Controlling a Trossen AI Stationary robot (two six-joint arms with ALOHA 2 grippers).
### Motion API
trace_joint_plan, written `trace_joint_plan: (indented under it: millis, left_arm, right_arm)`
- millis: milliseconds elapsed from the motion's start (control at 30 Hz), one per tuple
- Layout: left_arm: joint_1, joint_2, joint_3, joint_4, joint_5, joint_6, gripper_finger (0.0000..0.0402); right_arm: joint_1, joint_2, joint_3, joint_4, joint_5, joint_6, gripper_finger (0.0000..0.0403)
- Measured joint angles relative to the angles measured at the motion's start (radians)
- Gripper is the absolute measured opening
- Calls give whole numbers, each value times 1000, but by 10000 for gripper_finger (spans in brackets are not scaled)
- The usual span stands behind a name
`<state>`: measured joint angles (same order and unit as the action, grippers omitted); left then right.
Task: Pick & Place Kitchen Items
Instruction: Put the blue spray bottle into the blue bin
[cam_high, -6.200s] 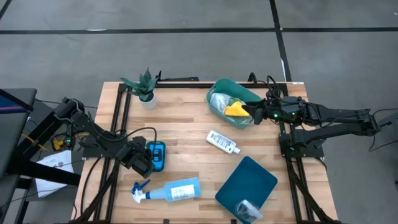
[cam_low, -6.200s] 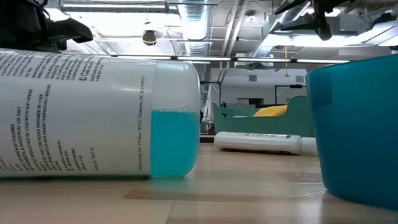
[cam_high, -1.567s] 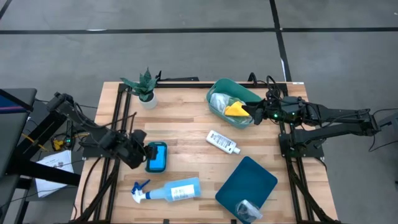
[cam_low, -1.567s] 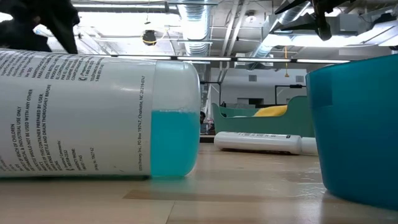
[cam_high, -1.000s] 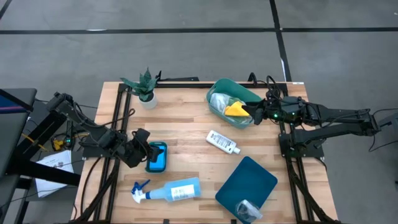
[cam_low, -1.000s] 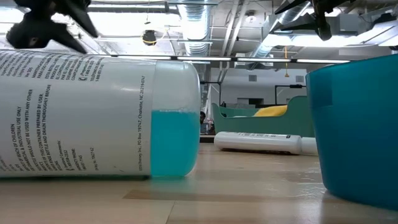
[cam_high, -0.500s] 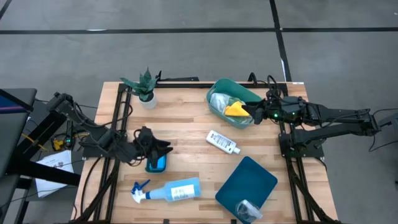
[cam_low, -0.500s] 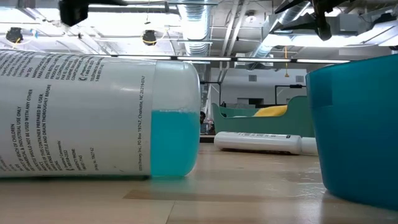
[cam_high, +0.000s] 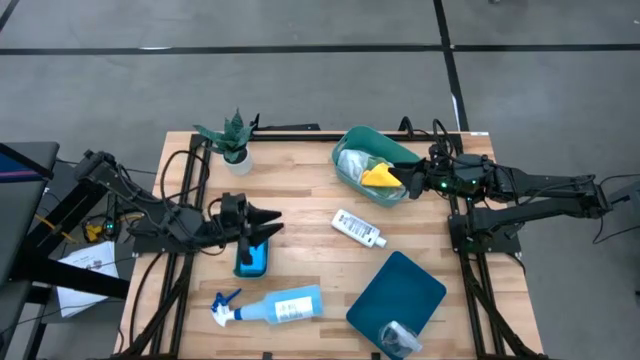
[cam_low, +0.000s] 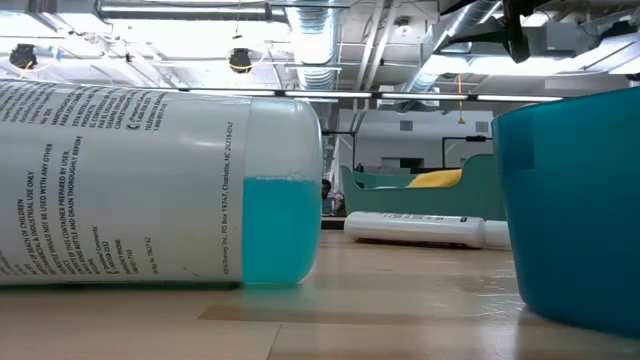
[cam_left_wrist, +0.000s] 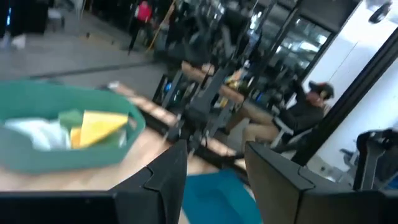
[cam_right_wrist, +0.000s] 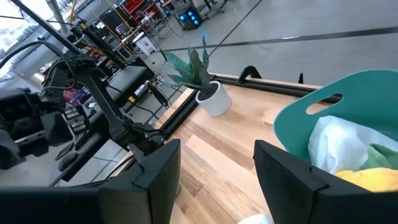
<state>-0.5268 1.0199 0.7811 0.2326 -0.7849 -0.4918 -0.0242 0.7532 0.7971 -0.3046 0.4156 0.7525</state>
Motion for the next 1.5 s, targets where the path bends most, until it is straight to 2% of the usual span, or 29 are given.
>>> trace_joint_plan:
  millis: [167,300,467,600,900,1067,1300,1500]
  left_arm:
    - [2,0,0,65,51,96,159]
    - [-8,0,0,38,153,123,166]
    - [-23,0,0,-43,317,18,180]
    - [-52,0,0,-136,478,-132,184]
    - [-193,0,0,-443,688,-456,172]
    - [-284,0,0,-607,725,-670,173]
    - [-407,0,0,-785,863,-1191,186]
    - [-516,5,-27,-782,834,-1550,199]
  right_arm:
    - [0,0,0,0,0,0,195]
    - [0,0,0,0,0,0,195]
    - [0,0,0,-2,0,0,195]
    - [0,0,0,-6,0,-1,195]
    - [0,0,0,-9,0,-3,195]
    - [0,0,0,-9,0,-3,195]
    - [0,0,0,-9,0,-3,195]
    - [0,0,0,-9,0,-5,195]
